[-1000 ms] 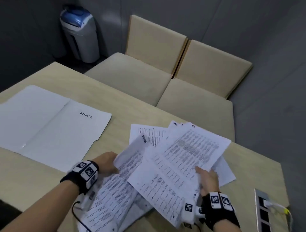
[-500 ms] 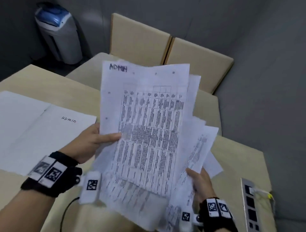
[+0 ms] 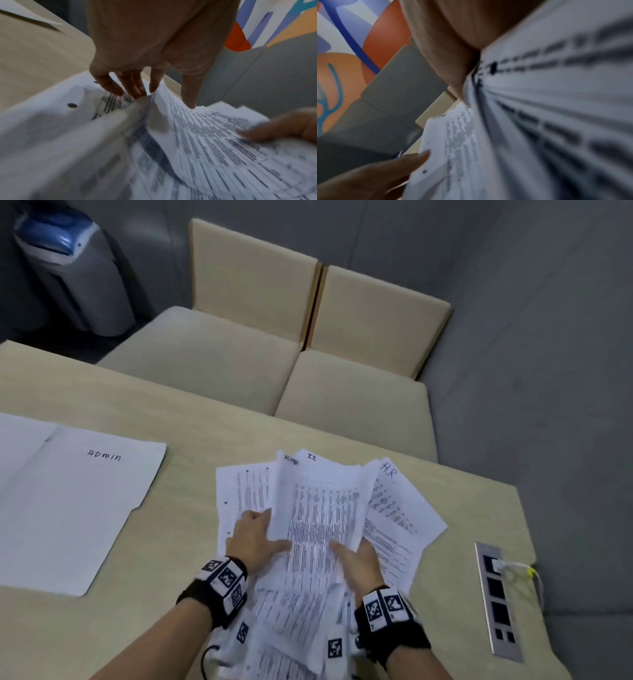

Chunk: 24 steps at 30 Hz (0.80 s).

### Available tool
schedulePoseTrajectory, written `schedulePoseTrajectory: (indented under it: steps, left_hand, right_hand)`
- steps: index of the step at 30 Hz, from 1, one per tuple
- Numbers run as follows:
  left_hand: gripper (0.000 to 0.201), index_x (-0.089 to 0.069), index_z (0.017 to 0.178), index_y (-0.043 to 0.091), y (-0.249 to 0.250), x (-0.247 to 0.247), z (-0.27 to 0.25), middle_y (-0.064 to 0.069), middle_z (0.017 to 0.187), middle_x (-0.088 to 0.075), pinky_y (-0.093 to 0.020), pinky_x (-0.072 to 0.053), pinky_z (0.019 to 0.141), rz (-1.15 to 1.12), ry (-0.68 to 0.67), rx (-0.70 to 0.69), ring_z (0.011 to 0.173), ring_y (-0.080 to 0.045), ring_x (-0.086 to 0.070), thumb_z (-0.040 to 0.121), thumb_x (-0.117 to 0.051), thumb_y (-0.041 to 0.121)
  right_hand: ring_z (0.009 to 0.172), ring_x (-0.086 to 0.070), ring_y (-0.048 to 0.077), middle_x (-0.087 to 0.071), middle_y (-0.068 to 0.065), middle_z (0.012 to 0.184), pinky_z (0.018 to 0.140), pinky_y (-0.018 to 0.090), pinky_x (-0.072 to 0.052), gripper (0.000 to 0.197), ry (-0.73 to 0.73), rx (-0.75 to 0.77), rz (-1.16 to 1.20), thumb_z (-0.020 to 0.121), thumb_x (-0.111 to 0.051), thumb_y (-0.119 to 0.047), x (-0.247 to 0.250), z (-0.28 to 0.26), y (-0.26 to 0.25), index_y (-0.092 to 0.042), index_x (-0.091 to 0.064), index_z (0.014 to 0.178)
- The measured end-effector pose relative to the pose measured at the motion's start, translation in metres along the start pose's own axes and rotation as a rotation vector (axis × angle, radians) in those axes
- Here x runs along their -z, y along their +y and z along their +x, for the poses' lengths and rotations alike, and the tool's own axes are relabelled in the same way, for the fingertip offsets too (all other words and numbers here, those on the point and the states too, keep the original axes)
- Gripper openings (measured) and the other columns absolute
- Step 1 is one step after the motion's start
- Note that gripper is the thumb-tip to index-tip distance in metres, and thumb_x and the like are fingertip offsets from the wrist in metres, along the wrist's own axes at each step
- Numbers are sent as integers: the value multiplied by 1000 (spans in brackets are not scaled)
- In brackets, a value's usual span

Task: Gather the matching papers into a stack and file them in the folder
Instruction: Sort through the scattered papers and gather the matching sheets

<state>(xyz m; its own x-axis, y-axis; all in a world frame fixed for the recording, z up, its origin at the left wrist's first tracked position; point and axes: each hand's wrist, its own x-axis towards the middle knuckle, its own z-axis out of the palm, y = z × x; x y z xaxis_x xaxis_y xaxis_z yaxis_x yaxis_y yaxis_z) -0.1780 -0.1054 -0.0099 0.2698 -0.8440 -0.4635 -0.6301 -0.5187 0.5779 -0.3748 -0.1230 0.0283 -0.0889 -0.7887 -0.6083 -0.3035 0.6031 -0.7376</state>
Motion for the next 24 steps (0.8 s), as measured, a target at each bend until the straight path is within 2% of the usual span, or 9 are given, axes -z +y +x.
schedulePoseTrajectory:
  steps: [2,3,5,7,10,14,18,22,24]
  left_hand:
    - [90,-35,147,20,-2,7,3,-12,137,-46,-51,-44,103,93,109,48,125,-30,-47,74,-71,57]
    - [88,-37,145,18,-3,15,5,-13,138,-46,-52,-42,102,109,206,132,126,-31,-45,73,-72,56]
    - [92,-41,136,8,-10,25,8,-17,136,-45,-51,-42,99,75,334,338,125,-34,-43,67,-77,56]
    - [98,-43,128,3,-18,25,10,-18,130,-44,-50,-43,94,88,369,441,120,-35,-44,57,-83,57]
    - [98,-44,124,3,-27,16,12,-18,125,-42,-51,-45,91,87,412,405,115,-35,-44,52,-88,52]
    - [87,-44,126,-4,-25,17,15,-23,129,-39,-49,-45,97,-47,376,345,114,-40,-44,59,-90,30]
    - [70,-45,133,-2,-17,17,21,-19,129,-38,-42,-49,98,-74,295,224,111,-37,-49,69,-74,4]
    - [74,-43,141,9,1,12,26,-16,132,-35,-34,-45,100,-60,169,88,120,-32,-42,72,-69,2]
    - [79,-38,144,9,11,7,26,-18,133,-34,-34,-45,100,-92,111,35,118,-34,-45,73,-72,3]
  right_hand:
    - [84,-65,23,-70,7,97,83,37,-53,11,46,46,-16,91,-63,-13,14,4,7,-11,-65,102]
    - [85,-66,19,-71,3,95,85,36,-51,10,34,69,32,92,-63,-11,24,3,6,-17,-66,99]
    - [97,-70,22,-76,0,103,96,43,-52,16,19,96,148,89,-70,-16,46,4,0,-23,-69,103]
    - [108,-70,29,-77,3,112,102,55,-49,33,60,99,249,78,-80,-29,69,8,-2,-25,-72,110]
    - [113,-68,33,-75,3,119,102,61,-47,43,154,85,356,78,-80,-25,108,11,-4,-24,-68,119]
    - [108,-68,36,-70,12,123,95,58,-51,48,255,-87,295,87,-67,-8,142,11,25,-13,-58,134]
    - [117,-62,41,-60,22,135,97,63,-49,69,267,-332,182,80,-73,-19,136,20,73,-2,-47,142]
    - [106,-69,39,-69,22,122,89,57,-55,43,193,-259,246,89,-70,-14,116,23,64,0,-60,129]
    - [102,-70,35,-72,20,117,92,51,-55,34,151,-182,154,92,-65,-9,108,26,55,1,-65,124]
